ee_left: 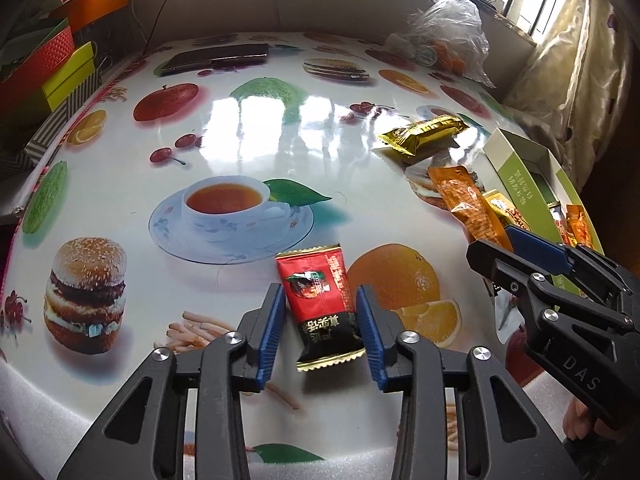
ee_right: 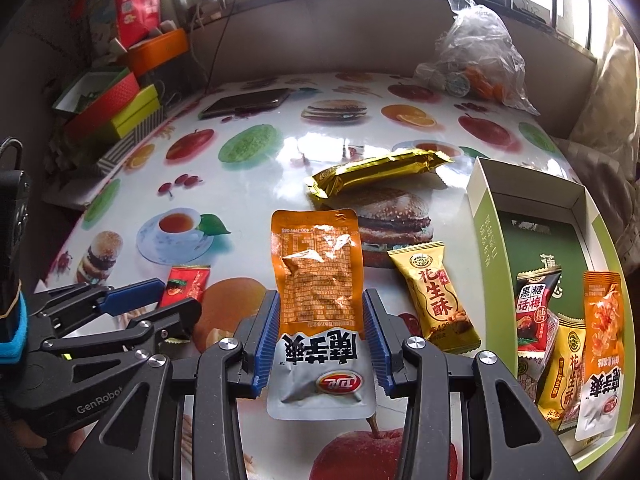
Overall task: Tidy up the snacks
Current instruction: 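Close the right tool on another orange packet while the left tool grasps a red candy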
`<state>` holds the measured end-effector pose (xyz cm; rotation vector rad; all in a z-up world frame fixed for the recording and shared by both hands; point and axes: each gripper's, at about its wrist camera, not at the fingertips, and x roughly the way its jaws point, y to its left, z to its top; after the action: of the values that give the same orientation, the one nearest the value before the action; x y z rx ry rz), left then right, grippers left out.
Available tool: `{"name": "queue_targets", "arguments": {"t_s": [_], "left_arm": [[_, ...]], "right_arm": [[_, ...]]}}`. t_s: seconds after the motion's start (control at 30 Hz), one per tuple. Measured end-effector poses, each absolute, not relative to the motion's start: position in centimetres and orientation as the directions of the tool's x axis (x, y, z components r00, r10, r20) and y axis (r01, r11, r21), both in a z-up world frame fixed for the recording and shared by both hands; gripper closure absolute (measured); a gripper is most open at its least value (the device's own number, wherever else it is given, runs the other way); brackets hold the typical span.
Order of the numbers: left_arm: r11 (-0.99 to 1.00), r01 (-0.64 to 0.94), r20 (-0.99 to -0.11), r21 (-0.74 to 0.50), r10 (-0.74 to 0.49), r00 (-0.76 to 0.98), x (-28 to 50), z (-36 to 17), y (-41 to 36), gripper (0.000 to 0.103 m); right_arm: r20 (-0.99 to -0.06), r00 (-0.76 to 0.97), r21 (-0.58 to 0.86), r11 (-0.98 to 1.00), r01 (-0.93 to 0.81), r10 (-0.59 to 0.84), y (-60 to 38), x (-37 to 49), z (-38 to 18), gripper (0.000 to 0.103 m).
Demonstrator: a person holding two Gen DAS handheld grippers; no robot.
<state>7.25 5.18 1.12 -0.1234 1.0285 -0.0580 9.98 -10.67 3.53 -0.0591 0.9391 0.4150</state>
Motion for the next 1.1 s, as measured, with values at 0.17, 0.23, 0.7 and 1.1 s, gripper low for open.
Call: {"name": "queue_targets", "arguments": {"t_s": [0.17,0.23,0.7,1.1], "left_arm": [[0.991,-0.009,-0.849,-0.133,-0.109,0.517,7.2,1.1,5.5,0.074],[0.990,-0.009,-0.848,-0.137,-0.113,0.518,7.2,1.1,5.5,0.076],[0.989,-0.016,-0.825,-0.144,-0.111,0.555,6.7,2.6,6.0,0.078],[0.987,0.031,-0.779,-0.156,-0.142,0.611,6.8,6.0,5.0,0.078]], "right_arm": [[-0.791,0.522,0.127,0.921,-0.369,0.318,-10.7,9.9,3.7,0.063],[-0.792,0.522,0.127,0.921,-0.368,0.318,-10.7,9.9,3.7,0.063],[-0.784,0.530,0.128,0.921,-0.368,0.321,-10.6,9.6,4.5,0.063],[-0.754,0.577,0.124,0.930,-0.346,0.315,-11.7,9.4,7.0,0.063]]}}
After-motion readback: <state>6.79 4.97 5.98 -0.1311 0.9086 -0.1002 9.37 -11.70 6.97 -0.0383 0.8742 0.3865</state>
